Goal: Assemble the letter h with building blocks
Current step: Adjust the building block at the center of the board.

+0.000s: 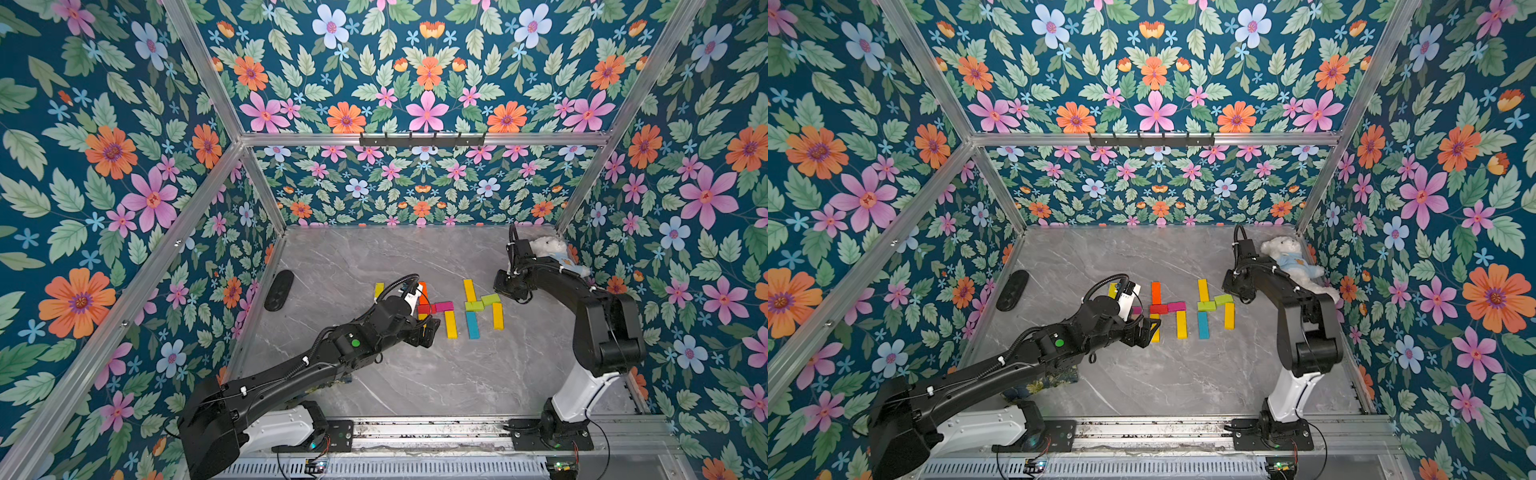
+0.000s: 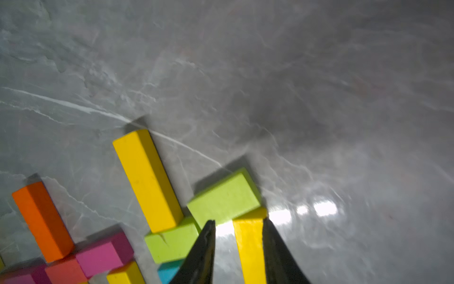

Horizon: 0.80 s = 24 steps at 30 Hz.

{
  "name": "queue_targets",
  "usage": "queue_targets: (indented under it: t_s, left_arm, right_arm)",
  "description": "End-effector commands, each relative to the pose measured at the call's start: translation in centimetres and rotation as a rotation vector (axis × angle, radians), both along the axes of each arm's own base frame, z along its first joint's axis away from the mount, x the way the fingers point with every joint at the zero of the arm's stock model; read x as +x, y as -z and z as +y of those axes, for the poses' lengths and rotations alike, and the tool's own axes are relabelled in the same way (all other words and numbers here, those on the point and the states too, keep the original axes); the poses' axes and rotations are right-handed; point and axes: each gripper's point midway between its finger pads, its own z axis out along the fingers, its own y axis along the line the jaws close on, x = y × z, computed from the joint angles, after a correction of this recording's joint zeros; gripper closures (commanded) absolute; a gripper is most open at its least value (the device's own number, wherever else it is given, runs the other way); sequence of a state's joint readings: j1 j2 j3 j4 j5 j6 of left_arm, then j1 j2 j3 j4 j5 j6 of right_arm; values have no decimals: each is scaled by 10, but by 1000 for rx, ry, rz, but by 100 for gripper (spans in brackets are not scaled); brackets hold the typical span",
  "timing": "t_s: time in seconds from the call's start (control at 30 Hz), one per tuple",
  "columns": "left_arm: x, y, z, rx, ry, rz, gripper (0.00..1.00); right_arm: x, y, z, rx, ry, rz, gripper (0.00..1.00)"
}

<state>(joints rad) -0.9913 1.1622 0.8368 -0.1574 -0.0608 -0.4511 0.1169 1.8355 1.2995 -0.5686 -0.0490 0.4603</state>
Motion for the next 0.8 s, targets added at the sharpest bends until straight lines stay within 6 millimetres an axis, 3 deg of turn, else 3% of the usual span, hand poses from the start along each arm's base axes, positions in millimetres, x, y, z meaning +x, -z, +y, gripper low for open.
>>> queue_targets:
  t_s: [0.0, 0.23, 0.77]
  left_arm:
    - [4, -4, 0, -13, -23, -6, 1]
    - [5, 0, -1, -1, -29, 3, 1]
    - [4, 2, -6, -8, -5, 9, 1]
  right_arm:
    - [12, 9, -4, -43, -29, 24, 59]
    - [20, 29, -11, -109, -64, 79, 50]
    - [-6, 48, -7, -157, -128, 136, 51]
